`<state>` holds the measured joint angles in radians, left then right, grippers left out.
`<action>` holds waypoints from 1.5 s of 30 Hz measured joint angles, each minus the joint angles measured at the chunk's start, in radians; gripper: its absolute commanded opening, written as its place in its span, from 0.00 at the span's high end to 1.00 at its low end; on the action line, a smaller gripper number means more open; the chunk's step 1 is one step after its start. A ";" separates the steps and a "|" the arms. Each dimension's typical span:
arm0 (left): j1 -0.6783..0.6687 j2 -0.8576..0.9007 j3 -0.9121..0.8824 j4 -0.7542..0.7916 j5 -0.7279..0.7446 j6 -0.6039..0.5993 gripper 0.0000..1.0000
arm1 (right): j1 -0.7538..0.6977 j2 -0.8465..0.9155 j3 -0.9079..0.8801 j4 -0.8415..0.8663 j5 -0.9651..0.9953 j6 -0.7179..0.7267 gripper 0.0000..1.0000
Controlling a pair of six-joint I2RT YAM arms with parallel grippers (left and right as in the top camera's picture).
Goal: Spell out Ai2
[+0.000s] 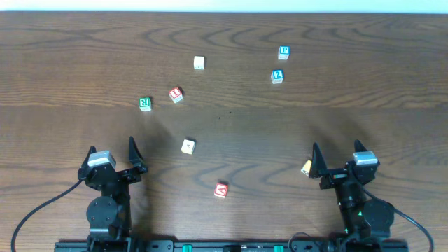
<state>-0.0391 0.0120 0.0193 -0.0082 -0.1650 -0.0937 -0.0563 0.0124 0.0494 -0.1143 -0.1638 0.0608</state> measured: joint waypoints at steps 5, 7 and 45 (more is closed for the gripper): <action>0.000 0.000 0.000 0.000 0.000 0.000 0.05 | 0.000 0.000 0.000 0.000 0.000 0.000 0.01; 0.000 0.000 0.000 0.000 0.000 0.000 0.05 | 0.000 0.000 0.000 0.000 0.000 0.000 0.01; 0.000 0.000 0.136 0.275 0.139 -0.021 0.05 | 0.000 0.000 0.000 0.000 0.000 0.000 0.01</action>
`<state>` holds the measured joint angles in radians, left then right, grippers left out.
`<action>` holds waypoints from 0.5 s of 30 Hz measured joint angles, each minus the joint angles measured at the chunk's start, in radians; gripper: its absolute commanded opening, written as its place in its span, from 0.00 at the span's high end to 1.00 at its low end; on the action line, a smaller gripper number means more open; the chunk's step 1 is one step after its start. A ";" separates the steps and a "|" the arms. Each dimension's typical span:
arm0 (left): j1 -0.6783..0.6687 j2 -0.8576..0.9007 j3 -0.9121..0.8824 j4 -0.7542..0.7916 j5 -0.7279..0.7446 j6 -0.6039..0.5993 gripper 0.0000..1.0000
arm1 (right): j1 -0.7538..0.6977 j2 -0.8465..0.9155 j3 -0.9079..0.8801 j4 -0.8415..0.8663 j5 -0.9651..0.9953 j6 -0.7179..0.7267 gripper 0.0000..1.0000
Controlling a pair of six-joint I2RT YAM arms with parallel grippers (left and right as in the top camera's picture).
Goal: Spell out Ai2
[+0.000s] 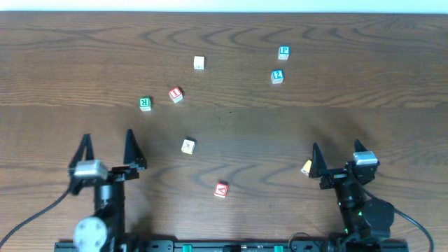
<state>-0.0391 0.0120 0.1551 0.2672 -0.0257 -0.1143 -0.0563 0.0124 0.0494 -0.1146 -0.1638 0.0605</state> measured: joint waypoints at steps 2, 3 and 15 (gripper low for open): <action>0.000 0.003 0.119 0.003 0.008 0.022 0.05 | 0.000 0.000 -0.005 0.045 0.013 0.000 0.01; 0.000 0.008 0.191 -0.003 0.018 0.044 0.05 | 0.000 0.000 -0.007 0.076 0.023 0.002 0.01; 0.000 0.394 1.056 -0.451 0.176 0.227 0.05 | 0.000 0.030 0.366 0.217 0.079 0.106 0.01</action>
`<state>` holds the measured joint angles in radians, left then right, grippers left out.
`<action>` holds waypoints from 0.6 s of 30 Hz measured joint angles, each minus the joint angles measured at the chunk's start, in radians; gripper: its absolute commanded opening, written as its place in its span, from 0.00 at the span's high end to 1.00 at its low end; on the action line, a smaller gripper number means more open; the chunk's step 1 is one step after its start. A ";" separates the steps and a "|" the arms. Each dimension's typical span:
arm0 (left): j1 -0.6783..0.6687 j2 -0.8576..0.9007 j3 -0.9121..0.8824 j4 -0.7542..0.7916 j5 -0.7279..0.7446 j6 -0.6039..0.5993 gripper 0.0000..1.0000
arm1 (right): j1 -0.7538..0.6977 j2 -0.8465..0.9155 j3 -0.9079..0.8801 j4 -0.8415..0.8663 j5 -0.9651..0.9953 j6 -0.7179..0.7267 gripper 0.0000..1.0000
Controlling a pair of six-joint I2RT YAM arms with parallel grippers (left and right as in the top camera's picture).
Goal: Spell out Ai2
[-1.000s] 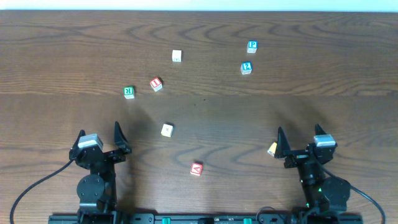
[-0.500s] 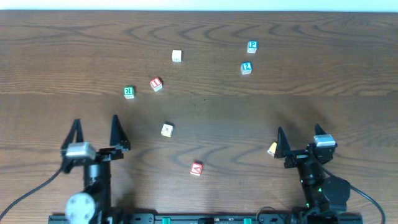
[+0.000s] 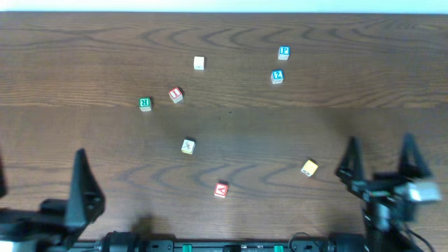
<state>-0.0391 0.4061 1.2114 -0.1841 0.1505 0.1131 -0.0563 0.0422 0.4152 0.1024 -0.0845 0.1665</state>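
Near the front, in the overhead view, a red block marked A (image 3: 221,190) lies on the wooden table (image 3: 231,126). Left of centre is a red block with an i-like mark (image 3: 176,94). Far right of centre sits a blue block marked 2 (image 3: 277,76). My left gripper (image 3: 40,159) stands open at the front left corner, large in view, with one finger at the frame edge. At the front right my right gripper (image 3: 379,143) is open too. Neither holds anything, and both are well apart from the blocks.
Other blocks lie scattered: a blue P (image 3: 283,52), a green block (image 3: 145,103), a white block (image 3: 199,63) at the back, a pale block (image 3: 187,145) in the middle, and a yellow block (image 3: 309,167) left of my right gripper.
Both grippers look larger, so nearer the camera. The left one has shifted left toward the corner. The right one has shifted right, away from the yellow block. No block has moved.
At first both grippers sat open and low at the front edge. Then the left one looked larger and slightly further left while the right stayed put. Now both look larger and stand further apart, still open. The blocks lie where they were.
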 measured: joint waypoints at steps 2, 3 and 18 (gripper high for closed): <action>0.000 0.083 0.146 -0.062 0.006 0.016 0.05 | 0.000 0.045 0.167 -0.086 0.037 0.005 0.01; 0.000 0.132 0.233 -0.128 0.007 0.027 0.05 | 0.000 0.080 0.251 -0.125 0.052 0.006 0.01; 0.000 0.782 0.736 -0.694 -0.023 0.079 0.05 | 0.000 1.032 1.330 -0.952 -0.017 0.013 0.01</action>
<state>-0.0391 1.1877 1.9476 -0.8776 0.1272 0.1925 -0.0563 1.0744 1.7454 -0.8494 -0.1013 0.1791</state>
